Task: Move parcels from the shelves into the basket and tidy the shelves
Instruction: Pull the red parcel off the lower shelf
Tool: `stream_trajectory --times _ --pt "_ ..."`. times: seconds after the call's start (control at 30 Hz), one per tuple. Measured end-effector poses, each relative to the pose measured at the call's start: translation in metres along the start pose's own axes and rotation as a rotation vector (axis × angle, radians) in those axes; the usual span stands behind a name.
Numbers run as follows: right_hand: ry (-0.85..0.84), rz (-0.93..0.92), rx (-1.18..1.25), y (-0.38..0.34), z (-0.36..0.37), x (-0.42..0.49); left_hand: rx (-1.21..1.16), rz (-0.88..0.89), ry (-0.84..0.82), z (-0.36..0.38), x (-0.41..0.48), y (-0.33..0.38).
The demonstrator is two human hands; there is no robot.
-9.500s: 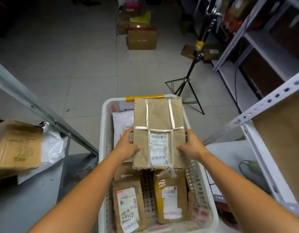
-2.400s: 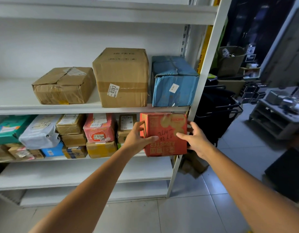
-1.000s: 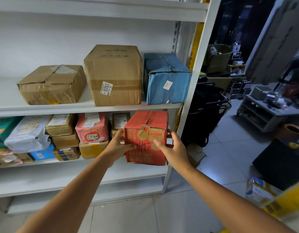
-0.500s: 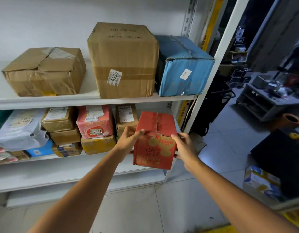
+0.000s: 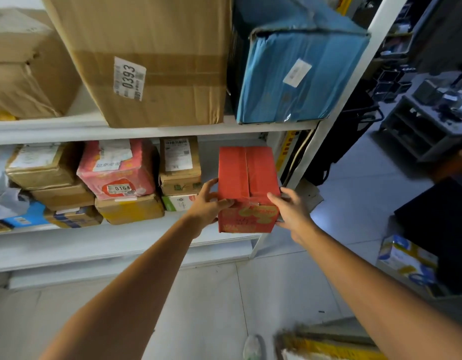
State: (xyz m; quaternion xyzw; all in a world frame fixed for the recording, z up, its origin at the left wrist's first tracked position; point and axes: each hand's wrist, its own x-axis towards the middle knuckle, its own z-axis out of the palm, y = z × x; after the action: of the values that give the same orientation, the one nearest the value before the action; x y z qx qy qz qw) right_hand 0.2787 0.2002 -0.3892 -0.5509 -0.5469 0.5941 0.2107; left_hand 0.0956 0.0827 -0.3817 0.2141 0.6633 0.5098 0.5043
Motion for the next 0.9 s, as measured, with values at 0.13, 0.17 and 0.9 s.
stream_trajectory --times 0.13,0.17,0.9 --pt "0.003 -0.043 -0.026 0.01 0.0 0.051 -0.009 -0.003 0.063 0.01 0.035 -0.006" --pt "-0.007 -0.037 -0.031 0.011 0.001 0.062 -0.01 -0.005 0.076 0.011 0.042 -0.007" --pt "-0.087 -0.262 -0.506 -0.02 -0.014 0.127 0.19 -0.018 0.195 0.029 0.096 0.001"
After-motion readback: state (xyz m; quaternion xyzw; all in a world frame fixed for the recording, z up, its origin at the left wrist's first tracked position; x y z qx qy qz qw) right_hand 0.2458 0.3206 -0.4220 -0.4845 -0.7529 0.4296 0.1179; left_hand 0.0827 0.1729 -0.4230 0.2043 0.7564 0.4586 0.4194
